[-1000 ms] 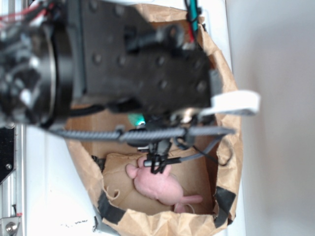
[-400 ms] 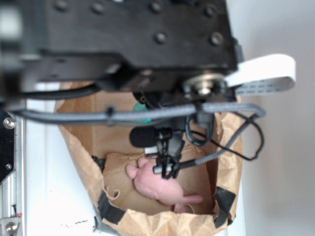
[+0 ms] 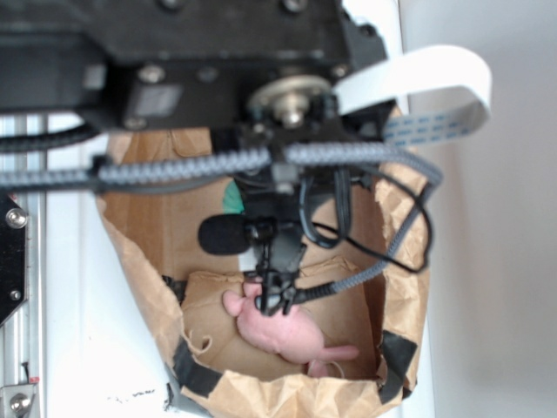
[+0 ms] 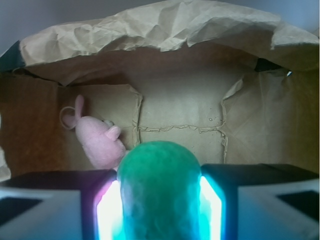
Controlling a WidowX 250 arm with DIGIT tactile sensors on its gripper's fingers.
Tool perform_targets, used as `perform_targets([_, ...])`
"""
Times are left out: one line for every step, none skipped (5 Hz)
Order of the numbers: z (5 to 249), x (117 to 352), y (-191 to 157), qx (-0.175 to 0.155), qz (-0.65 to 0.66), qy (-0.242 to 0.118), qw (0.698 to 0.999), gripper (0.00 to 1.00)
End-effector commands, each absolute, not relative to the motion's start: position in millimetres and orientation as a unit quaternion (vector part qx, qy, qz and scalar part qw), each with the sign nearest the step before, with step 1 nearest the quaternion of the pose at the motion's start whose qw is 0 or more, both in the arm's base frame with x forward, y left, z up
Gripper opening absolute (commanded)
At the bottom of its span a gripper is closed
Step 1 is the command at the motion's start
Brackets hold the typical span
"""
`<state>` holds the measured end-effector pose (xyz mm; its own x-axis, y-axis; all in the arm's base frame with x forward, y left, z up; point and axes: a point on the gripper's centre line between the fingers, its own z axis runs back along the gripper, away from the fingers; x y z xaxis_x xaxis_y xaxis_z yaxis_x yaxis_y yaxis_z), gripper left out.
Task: Grab the green ball.
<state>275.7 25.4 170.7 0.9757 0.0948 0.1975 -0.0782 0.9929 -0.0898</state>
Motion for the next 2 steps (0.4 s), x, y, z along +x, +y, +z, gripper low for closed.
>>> perform_targets([190.6,277.6,33.0,-0.037,0.062,-0.138,0.988,0.00])
perform_targets([187.3,275.5,32.6,-0.023,0.060,-0.153,0.986,0.00])
